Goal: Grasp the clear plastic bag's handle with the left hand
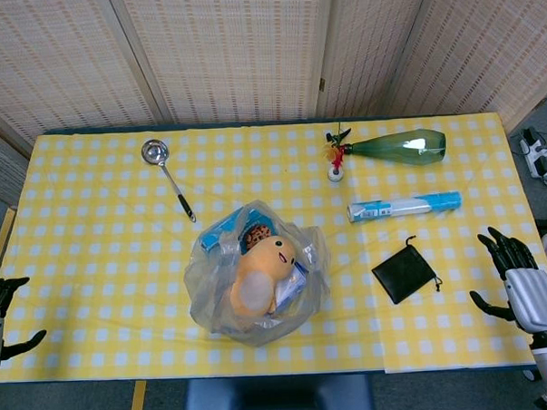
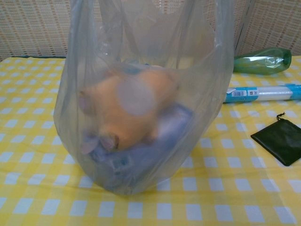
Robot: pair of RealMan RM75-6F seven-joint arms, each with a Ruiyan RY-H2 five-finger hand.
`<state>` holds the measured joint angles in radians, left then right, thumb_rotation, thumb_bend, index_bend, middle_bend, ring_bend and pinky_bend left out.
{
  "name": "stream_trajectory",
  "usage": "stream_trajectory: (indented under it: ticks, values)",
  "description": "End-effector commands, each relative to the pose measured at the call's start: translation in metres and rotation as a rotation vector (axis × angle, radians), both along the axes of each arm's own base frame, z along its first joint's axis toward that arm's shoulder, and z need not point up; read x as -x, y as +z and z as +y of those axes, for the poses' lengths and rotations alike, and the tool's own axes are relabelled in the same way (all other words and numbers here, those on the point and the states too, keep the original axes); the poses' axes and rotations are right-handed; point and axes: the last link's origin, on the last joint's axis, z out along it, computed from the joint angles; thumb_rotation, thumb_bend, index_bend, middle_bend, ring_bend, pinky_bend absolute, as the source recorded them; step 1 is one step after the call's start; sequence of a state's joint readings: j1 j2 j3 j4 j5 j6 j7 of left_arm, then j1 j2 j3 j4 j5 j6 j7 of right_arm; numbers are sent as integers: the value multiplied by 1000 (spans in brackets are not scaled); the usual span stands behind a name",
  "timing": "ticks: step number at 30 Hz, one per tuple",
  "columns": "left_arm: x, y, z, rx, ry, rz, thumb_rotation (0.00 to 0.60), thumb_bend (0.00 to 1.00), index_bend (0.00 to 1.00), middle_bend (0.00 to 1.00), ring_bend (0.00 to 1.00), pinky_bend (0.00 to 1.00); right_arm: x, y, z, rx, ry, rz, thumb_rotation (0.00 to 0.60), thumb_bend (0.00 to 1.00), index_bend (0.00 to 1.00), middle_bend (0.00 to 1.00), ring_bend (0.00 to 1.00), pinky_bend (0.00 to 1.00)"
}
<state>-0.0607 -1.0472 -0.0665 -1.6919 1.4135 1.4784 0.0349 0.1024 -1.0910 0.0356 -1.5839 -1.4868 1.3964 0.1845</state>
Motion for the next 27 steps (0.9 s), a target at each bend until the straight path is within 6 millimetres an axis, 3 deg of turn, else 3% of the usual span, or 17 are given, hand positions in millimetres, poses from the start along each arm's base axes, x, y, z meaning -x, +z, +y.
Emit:
stream_trajectory:
  ticks: [1,10,17,22,27]
  values:
    - [-1,0,0,-1,-3,0,600,124,226,260,169,87,0,0,0,-3,0,-3,600,308,0,0,0,0]
    - [-7,-5,7,19,-85,-102,600,123,181,248,169,123,-5,3,9,-5,18,-16,600,309,0,0,0,0]
    - [-30,-16,13,189,-247,-603,600,122,118,236,226,257,-11,2,14,-26,31,-62,600,309,0,0,0,0]
    - [-49,-14,23,398,-333,-828,600,113,12,141,127,252,-16,0,18,-47,59,-84,600,309,0,0,0,0]
    - [-77,-13,27,561,-451,-1033,600,91,0,52,55,210,-18,3,21,-51,75,-114,600,309,0,0,0,0]
